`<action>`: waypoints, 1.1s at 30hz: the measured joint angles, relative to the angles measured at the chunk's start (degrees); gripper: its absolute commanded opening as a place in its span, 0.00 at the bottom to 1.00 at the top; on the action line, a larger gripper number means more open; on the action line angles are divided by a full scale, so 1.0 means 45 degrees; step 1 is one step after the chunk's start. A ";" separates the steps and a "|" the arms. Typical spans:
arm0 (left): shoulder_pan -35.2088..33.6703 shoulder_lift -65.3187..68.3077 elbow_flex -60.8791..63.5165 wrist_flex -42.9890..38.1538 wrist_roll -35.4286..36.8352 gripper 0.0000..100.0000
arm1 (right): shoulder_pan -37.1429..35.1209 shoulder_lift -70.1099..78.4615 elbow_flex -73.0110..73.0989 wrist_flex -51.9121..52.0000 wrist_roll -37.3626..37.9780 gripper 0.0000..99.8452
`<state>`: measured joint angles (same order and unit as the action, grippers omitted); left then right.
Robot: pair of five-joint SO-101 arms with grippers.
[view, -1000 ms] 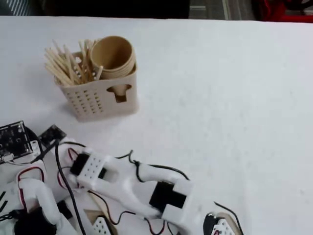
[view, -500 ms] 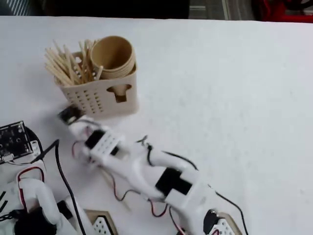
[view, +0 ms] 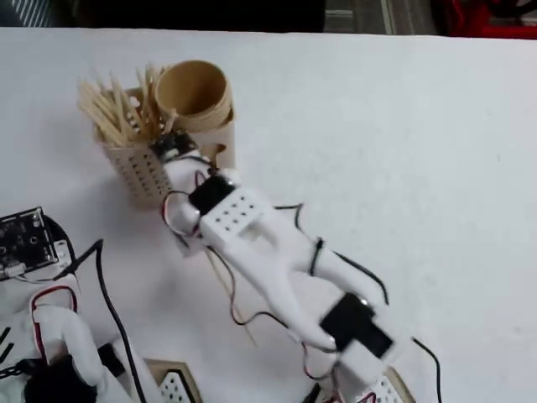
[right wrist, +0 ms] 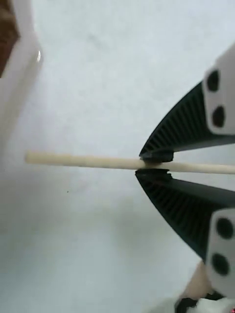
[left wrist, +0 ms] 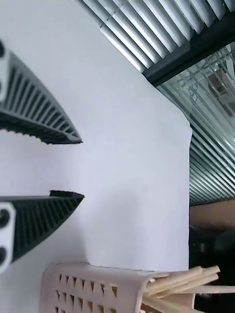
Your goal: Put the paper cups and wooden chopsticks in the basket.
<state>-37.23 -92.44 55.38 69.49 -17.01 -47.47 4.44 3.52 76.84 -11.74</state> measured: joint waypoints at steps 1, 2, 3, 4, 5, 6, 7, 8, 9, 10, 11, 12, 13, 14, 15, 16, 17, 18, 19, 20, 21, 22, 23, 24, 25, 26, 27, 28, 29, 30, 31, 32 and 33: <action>0.0391 0.0000 0.0000 0.0000 0.0000 0.17 | 0.0000 -0.0410 0.0000 0.0352 0.0000 0.02; 0.0840 0.0000 0.0000 0.0000 0.0000 0.17 | -0.0020 -0.0821 0.0000 0.0664 0.0000 0.02; 0.1309 0.0000 0.0000 0.0000 0.0000 0.17 | -0.0039 -0.1270 0.0000 0.0938 0.0000 0.02; 0.1817 0.0000 0.0000 0.0000 0.0000 0.17 | -0.0059 -0.1680 0.0000 0.1211 0.0000 0.02; 0.2227 0.0000 0.0000 0.0000 0.0000 0.17 | -0.0059 -0.2110 0.0000 0.1426 0.0000 0.02; 0.2657 0.0000 0.0059 0.0000 0.0000 0.17 | 0.0000 -0.2540 0.0000 0.1661 0.0000 0.02; 0.3067 0.0000 0.0195 0.0000 0.0000 0.17 | 0.0078 -0.2950 0.0000 0.1875 0.0000 0.02; 0.3458 0.0000 0.0371 -0.0059 0.0000 0.17 | 0.0176 -0.3380 0.0000 0.2071 0.0000 0.02; 0.3751 0.0000 0.0606 -0.0137 0.0000 0.17 | 0.0254 -0.3770 0.0000 0.2227 0.0000 0.02; 0.4044 0.0000 0.0918 -0.0293 0.0000 0.17 | 0.0254 -0.4161 0.0000 0.2383 0.0000 0.02; 0.4278 0.0000 0.1270 -0.0508 0.0000 0.17 | 0.0254 -0.4552 0.0000 0.2579 0.0000 0.02; 0.4493 0.0000 0.1641 -0.0723 0.0000 0.17 | 0.0195 -0.4943 0.0000 0.2716 0.0000 0.02; 0.4669 0.0000 0.2051 -0.0918 0.0000 0.17 | 0.0176 -0.5333 0.0000 0.2891 0.0000 0.02; 0.4845 0.0000 0.2481 -0.1114 0.0000 0.17 | 0.0176 -0.5705 0.0000 0.3028 0.0000 0.02; 0.5001 -0.0020 0.2891 -0.1270 0.0000 0.17 | 0.0215 -0.6076 0.0000 0.3145 0.0000 0.02; 0.5158 0.0000 0.3263 -0.1407 0.0000 0.17 | 0.0234 -0.6447 0.0000 0.3223 0.0000 0.02; 0.5314 0.0020 0.3614 -0.1485 0.0000 0.17 | 0.0254 -0.6818 0.0000 0.3282 0.0000 0.02; 0.5451 -0.0020 0.3888 -0.1563 0.0000 0.17 | 0.0234 -0.7150 0.0000 0.3282 0.0000 0.02; 0.5587 -0.0059 0.4161 -0.1621 0.0000 0.17 | 0.0215 -0.7482 0.0000 0.3282 0.0000 0.02; 0.5685 -0.0078 0.4396 -0.1680 0.0000 0.17 | 0.0176 -0.7795 0.0000 0.3282 0.0000 0.02; 0.5822 -0.0059 0.4630 -0.1719 0.0000 0.17 | 0.0176 -0.8088 0.0000 0.3282 0.0000 0.02; 0.5958 -0.0059 0.4845 -0.1719 0.0000 0.17 | 0.0176 -0.8361 0.0000 0.3282 0.0000 0.02; 0.6134 -0.0059 0.5040 -0.1719 0.0000 0.17 | 0.0215 -0.8615 0.0000 0.3263 0.0000 0.02; 0.6310 -0.0059 0.5255 -0.1719 0.0000 0.17 | 0.0215 -0.8850 0.0000 0.3165 0.0000 0.02; 0.6525 -0.0059 0.5490 -0.1719 0.0000 0.17 | 0.0215 -0.9104 0.0000 0.3028 0.0000 0.02; 0.6740 -0.0059 0.5744 -0.1719 0.0000 0.17 | 0.0215 -0.9319 0.0000 0.2813 0.0000 0.02; 0.6974 -0.0059 0.6056 -0.1817 0.0000 0.17 | 0.0176 -0.9534 0.0000 0.2579 0.0000 0.02; 0.7189 -0.0039 0.6388 -0.1993 0.0000 0.17 | 0.0176 -0.9729 0.0000 0.2266 0.0000 0.02; 0.7424 -0.0039 0.6740 -0.2188 0.0000 0.17 | 0.0176 -0.9924 0.0000 0.1915 0.0000 0.02; 0.7619 -0.0039 0.7092 -0.2422 0.0000 0.17 | 0.0176 -1.0120 0.0000 0.1485 0.0000 0.02; 0.7756 -0.0039 0.7463 -0.2676 0.0000 0.17 | 0.0195 -1.0295 0.0000 0.1035 0.0000 0.02; 0.7873 -0.0039 0.7795 -0.2969 0.0000 0.17 | 0.0215 -1.0432 0.0000 0.0527 0.0000 0.02; 0.7932 -0.0039 0.8147 -0.3263 0.0000 0.17 | 0.0215 -1.0530 0.0000 -0.0020 0.0000 0.02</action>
<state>-1.54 -92.62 92.04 54.81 -17.01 -46.51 -42.95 3.52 76.75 -11.74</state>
